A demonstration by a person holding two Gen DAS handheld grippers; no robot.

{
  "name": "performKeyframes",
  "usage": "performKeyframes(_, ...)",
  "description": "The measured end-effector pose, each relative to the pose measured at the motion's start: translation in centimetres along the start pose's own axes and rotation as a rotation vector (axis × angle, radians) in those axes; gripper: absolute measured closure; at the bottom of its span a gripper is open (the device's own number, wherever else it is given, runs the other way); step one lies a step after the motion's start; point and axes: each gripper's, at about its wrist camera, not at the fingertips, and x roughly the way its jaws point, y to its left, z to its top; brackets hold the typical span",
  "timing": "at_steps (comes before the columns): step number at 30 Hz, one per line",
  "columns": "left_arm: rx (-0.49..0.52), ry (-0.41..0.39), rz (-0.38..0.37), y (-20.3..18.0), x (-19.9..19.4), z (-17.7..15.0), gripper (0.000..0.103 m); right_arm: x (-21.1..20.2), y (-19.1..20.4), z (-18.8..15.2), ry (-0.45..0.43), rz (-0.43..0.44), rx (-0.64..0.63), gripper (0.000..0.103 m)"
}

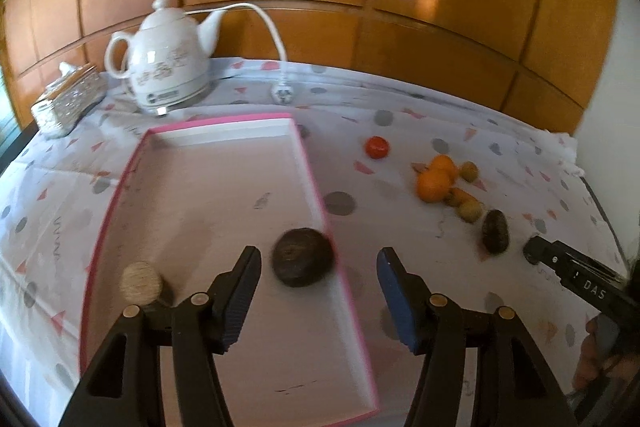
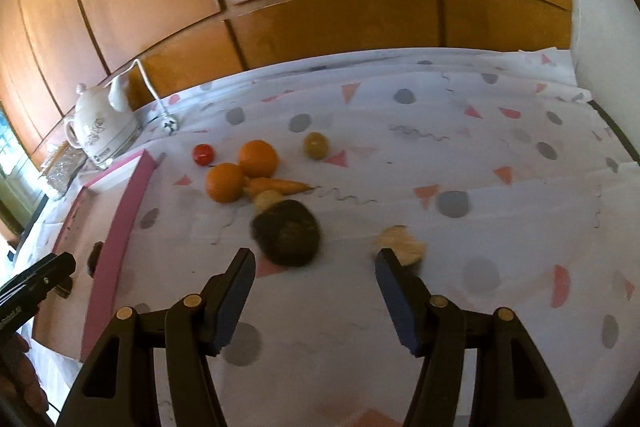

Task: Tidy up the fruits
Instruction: 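Grasp another wooden log slice with the right tool, then grasp an orange with the left tool while the right tool holds the log slice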

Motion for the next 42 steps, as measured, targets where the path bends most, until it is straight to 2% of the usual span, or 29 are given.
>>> performKeyframes(7,0.041,0.025,-0.045,-2.2,0.9,-0.2,0.042,-0.2,-2.4,-0.7,0.007,-0.065,0.013,0.040)
performKeyframes(16,0.055,0.062,-0.073,-3.9,2.2,0.0,0.041,2.3,-3.5,-0.3,0.035,-0.107,0.013,0.041)
performKeyframes(17,0.054,0.067,-0.075,-4.0,2.4,0.1,0.041,2.5,-3.4,-0.3,0.035,-0.111,0.007,0.044)
performKeyframes(19,0.047,0.074,-0.080,-4.3,2.9,0.4,0.041,3.1,-3.4,-0.1,0.038,-0.128,-0.005,0.068)
performKeyframes(31,0.015,0.098,-0.090,-6.2,6.4,2.7,0.042,3.8,-2.7,0.7,0.007,-0.169,-0.053,0.068)
performKeyframes(37,0.029,0.112,-0.089,-7.8,8.3,3.6,0.041,4.5,-2.0,1.5,0.015,-0.122,-0.057,0.068)
performKeyframes(42,0.029,0.122,-0.092,-8.8,9.7,4.4,0.041,5.5,-1.6,2.4,0.023,-0.130,-0.060,0.068)
